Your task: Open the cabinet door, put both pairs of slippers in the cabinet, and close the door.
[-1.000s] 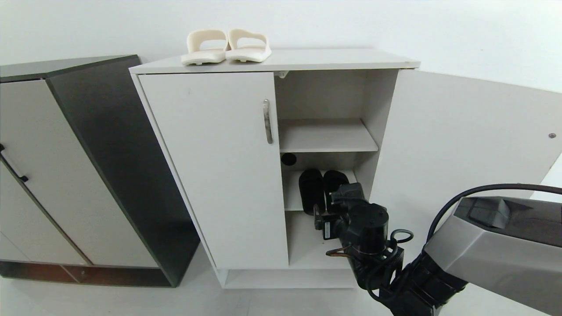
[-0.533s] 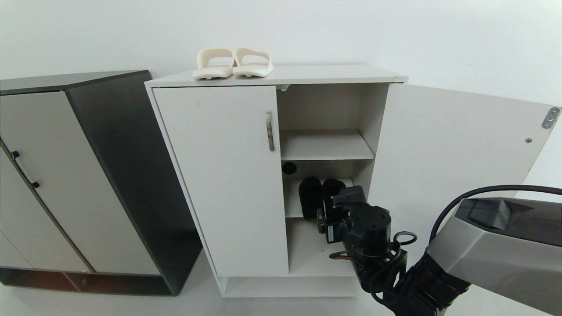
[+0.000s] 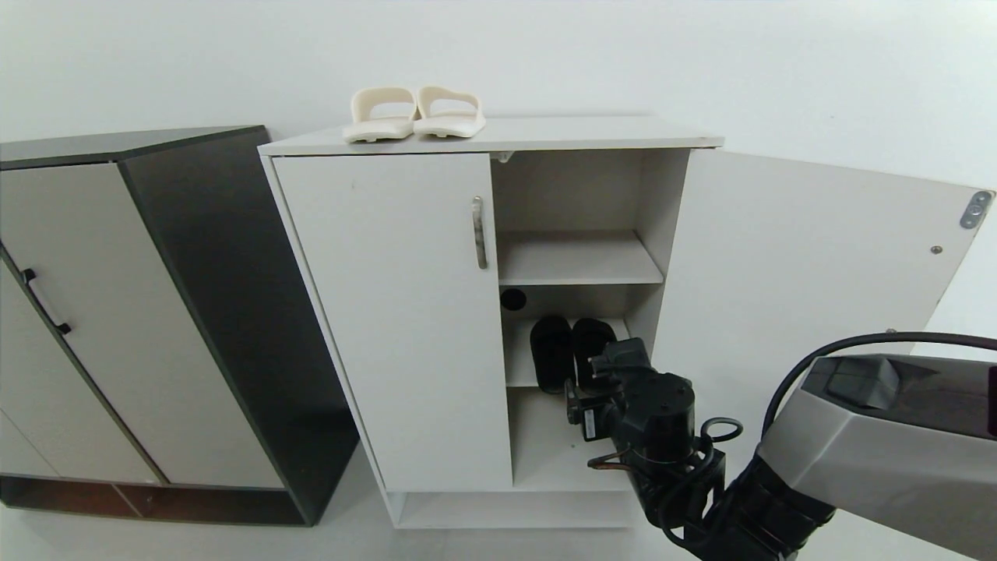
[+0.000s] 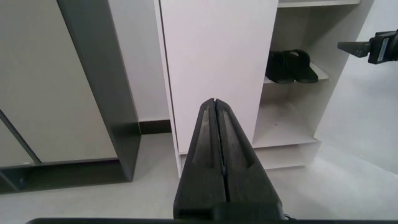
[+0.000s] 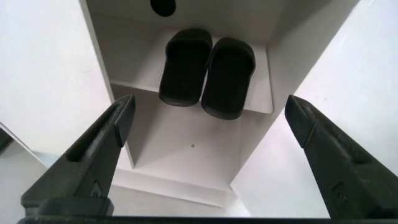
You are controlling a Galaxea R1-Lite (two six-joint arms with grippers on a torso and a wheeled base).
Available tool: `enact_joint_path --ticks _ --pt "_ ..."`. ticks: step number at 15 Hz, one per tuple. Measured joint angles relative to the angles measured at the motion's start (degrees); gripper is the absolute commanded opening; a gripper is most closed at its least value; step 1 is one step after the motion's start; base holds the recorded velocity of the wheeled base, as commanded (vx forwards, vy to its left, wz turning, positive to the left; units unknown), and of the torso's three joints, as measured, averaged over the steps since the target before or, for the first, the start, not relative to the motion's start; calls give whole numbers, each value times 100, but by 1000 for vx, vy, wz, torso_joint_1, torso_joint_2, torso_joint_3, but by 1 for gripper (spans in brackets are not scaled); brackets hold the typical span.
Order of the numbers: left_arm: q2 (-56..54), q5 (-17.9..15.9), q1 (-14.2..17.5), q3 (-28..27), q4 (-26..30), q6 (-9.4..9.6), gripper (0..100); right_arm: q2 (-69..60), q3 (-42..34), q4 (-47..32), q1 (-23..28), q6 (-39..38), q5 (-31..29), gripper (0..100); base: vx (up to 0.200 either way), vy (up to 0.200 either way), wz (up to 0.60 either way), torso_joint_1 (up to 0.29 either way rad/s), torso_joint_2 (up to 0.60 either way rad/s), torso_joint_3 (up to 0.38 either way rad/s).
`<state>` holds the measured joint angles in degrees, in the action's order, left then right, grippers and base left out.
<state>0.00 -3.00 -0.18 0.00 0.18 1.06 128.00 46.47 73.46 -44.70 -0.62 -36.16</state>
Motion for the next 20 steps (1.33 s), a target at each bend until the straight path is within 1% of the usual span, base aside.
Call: enact_joint_path --ticks 2,9,20 --pt "0 -4 0 0 0 0 0 0 -17 6 -6 2 9 100 0 0 0 0 0 0" --pt "0 -6 2 0 -2 -2 0 4 -194 17 -44 0 110 100 0 200 0 3 2 8" --pt "5 -9 0 0 2 -9 0 6 -310 307 -66 80 206 100 0 200 0 4 3 4"
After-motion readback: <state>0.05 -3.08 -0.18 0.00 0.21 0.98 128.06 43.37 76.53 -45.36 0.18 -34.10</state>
